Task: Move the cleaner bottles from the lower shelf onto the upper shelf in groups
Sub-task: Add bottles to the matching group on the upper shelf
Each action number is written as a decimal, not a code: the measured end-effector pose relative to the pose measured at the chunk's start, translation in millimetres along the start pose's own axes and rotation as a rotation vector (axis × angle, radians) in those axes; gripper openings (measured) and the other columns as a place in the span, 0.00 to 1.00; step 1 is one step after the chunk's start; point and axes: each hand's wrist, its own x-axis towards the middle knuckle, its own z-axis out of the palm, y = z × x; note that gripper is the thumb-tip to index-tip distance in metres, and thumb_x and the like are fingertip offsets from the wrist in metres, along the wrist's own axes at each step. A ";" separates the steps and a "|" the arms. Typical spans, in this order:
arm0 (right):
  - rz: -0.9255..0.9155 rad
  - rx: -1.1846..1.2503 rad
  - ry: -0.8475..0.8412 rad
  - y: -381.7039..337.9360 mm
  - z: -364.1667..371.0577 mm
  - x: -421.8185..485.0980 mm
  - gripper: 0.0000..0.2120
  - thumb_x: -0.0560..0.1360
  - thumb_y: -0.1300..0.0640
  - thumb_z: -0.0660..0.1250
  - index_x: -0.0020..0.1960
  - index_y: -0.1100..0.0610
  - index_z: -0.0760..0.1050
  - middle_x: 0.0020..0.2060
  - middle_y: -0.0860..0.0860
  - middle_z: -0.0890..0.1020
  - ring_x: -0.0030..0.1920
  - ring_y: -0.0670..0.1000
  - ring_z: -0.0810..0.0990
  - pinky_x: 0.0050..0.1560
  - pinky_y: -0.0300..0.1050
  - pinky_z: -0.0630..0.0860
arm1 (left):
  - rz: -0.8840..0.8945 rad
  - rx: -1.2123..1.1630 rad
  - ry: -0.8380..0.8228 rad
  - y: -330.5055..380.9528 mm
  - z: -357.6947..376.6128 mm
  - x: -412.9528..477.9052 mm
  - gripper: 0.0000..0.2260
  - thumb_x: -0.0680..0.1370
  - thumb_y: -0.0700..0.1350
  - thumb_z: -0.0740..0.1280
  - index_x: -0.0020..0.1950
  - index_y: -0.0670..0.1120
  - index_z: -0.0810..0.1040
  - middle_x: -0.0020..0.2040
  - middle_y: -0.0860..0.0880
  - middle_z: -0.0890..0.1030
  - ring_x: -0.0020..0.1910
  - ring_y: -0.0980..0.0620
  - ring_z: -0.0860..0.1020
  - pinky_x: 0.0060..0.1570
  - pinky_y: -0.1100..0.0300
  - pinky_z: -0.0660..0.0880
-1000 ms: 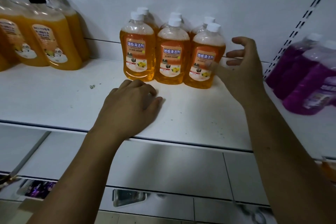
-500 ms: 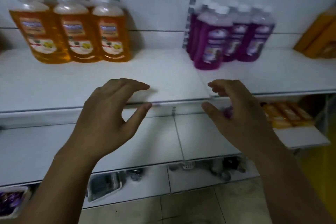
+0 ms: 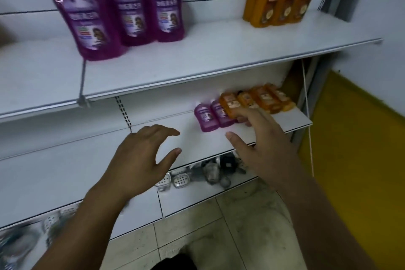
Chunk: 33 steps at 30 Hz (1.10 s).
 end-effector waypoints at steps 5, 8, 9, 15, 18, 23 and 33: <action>0.030 -0.004 -0.033 60.5 11.2 43.6 0.22 0.80 0.42 0.68 0.71 0.48 0.72 0.63 0.46 0.76 0.61 0.48 0.74 0.63 0.57 0.77 | 0.003 0.043 -0.080 3.3 53.8 55.4 0.21 0.81 0.64 0.60 0.70 0.58 0.77 0.66 0.56 0.82 0.63 0.53 0.80 0.61 0.50 0.77; 0.047 -0.014 -0.093 94.2 19.4 78.0 0.22 0.80 0.42 0.69 0.71 0.48 0.72 0.65 0.48 0.77 0.63 0.50 0.75 0.63 0.55 0.77 | -0.012 0.056 -0.141 -5.1 91.6 100.9 0.23 0.80 0.65 0.58 0.70 0.57 0.77 0.65 0.56 0.82 0.61 0.52 0.81 0.59 0.49 0.79; 0.055 -0.020 -0.119 107.3 22.0 89.1 0.22 0.80 0.42 0.68 0.71 0.48 0.71 0.65 0.48 0.77 0.63 0.50 0.75 0.62 0.54 0.77 | -0.027 0.067 -0.164 -7.0 104.1 117.4 0.23 0.80 0.65 0.58 0.70 0.57 0.77 0.65 0.56 0.82 0.61 0.52 0.81 0.58 0.50 0.79; 0.210 0.033 -0.194 180.4 52.8 125.5 0.23 0.79 0.38 0.67 0.70 0.45 0.71 0.63 0.47 0.76 0.59 0.50 0.78 0.56 0.51 0.78 | -0.256 -0.021 -0.318 -17.6 172.5 185.6 0.23 0.81 0.63 0.64 0.72 0.54 0.75 0.65 0.52 0.81 0.60 0.51 0.81 0.57 0.55 0.78; 0.314 0.166 -0.196 216.5 84.0 142.0 0.27 0.75 0.35 0.70 0.70 0.45 0.71 0.63 0.47 0.75 0.58 0.51 0.79 0.56 0.54 0.80 | -0.527 -0.238 -0.336 -22.6 208.9 204.9 0.25 0.79 0.60 0.70 0.73 0.51 0.73 0.68 0.48 0.79 0.64 0.49 0.80 0.63 0.55 0.77; 0.308 0.113 -0.198 270.3 145.0 180.7 0.40 0.72 0.34 0.75 0.77 0.46 0.63 0.73 0.54 0.70 0.72 0.58 0.70 0.68 0.57 0.74 | -0.822 -0.520 -0.290 -35.7 271.2 233.9 0.32 0.78 0.53 0.75 0.76 0.43 0.66 0.68 0.44 0.78 0.64 0.44 0.79 0.60 0.54 0.75; 0.077 -0.087 -0.123 310.2 211.0 184.2 0.18 0.78 0.43 0.70 0.68 0.41 0.78 0.72 0.55 0.69 0.71 0.62 0.64 0.72 0.61 0.66 | -1.104 -0.879 0.092 -45.0 335.8 263.7 0.24 0.73 0.54 0.80 0.60 0.39 0.81 0.55 0.43 0.85 0.52 0.42 0.84 0.51 0.49 0.83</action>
